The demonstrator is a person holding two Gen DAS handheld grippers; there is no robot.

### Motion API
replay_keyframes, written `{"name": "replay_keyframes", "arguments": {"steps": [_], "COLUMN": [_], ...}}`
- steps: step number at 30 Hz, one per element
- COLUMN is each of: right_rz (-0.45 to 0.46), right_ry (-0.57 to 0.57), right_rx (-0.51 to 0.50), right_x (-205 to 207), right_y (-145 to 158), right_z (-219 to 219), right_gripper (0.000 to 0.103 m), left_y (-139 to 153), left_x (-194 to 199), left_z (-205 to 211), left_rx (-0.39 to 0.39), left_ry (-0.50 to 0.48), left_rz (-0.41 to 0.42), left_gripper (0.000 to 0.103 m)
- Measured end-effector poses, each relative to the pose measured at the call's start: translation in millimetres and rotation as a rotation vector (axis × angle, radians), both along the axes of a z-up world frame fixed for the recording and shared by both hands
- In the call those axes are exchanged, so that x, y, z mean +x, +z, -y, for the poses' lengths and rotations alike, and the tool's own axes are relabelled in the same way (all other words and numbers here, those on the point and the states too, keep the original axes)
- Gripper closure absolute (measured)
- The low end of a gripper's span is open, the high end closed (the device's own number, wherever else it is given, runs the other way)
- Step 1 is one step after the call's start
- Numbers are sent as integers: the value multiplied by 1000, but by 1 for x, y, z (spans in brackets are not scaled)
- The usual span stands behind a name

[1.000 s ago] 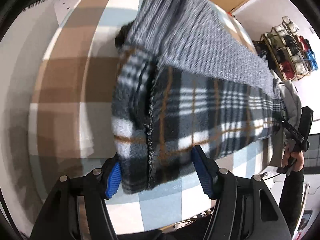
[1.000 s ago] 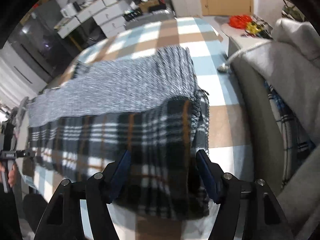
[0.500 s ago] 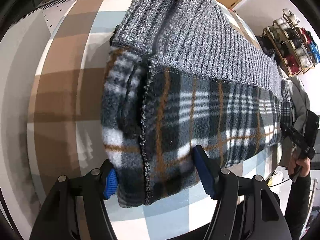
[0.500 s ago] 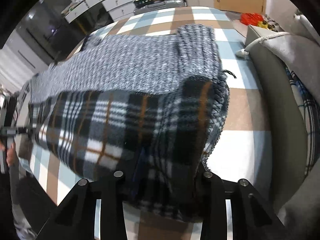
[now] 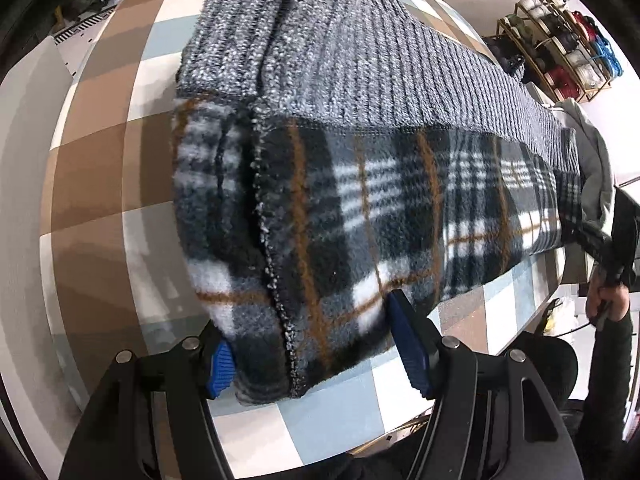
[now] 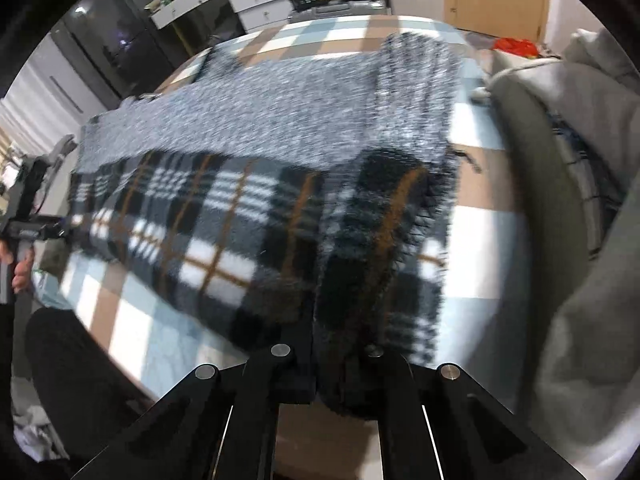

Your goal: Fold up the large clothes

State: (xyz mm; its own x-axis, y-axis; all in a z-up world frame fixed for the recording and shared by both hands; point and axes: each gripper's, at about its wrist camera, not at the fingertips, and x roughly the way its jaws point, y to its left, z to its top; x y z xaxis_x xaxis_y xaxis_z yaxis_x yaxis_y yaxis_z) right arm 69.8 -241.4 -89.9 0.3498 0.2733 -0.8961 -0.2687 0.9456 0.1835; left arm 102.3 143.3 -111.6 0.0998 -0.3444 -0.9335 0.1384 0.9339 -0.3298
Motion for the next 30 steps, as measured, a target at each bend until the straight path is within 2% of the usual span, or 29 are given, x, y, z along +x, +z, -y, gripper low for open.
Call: {"name": "replay_keyframes", "arguments": {"steps": [5, 8, 11, 14, 16, 17, 19, 23, 26, 27, 28, 30], "right_rz": [23, 20, 47, 115, 154, 180, 221, 278, 268, 264, 252, 170], "right_ry": [-71, -121, -182, -242, -279, -283, -270, -247, -271, -293, -337, -355], "right_rx": [-53, -43, -37, -19, -4, 26, 85, 140, 285, 320, 380, 476], "right_x": [40, 59, 68, 67, 50, 40, 19, -22, -36, -39, -43, -42], "right_y": [9, 9, 13, 23, 32, 36, 44, 51, 45, 43, 37, 21], "right_z": [17, 20, 30, 42, 42, 43, 41, 26, 15, 15, 17, 15], "right_gripper": [96, 93, 82, 70, 53, 49, 26, 23, 14, 12, 11, 11], "left_y": [-2, -2, 4, 24, 45, 55, 79, 121, 117, 109, 103, 88], "left_x": [19, 25, 22, 9, -1, -7, -21, -53, -55, -51, -52, -50], "left_z": [-12, -17, -17, -6, -1, 2, 8, 23, 54, 72, 74, 93], "left_rx": [-6, 7, 64, 142, 218, 230, 213, 104, 79, 72, 60, 58], "left_ry": [62, 94, 101, 112, 106, 100, 87, 63, -17, -47, -64, -79], "left_rz": [22, 31, 49, 103, 171, 204, 278, 406, 412, 409, 406, 375], "left_gripper": [40, 40, 40, 40, 40, 40, 40, 40, 39, 39, 39, 39]}}
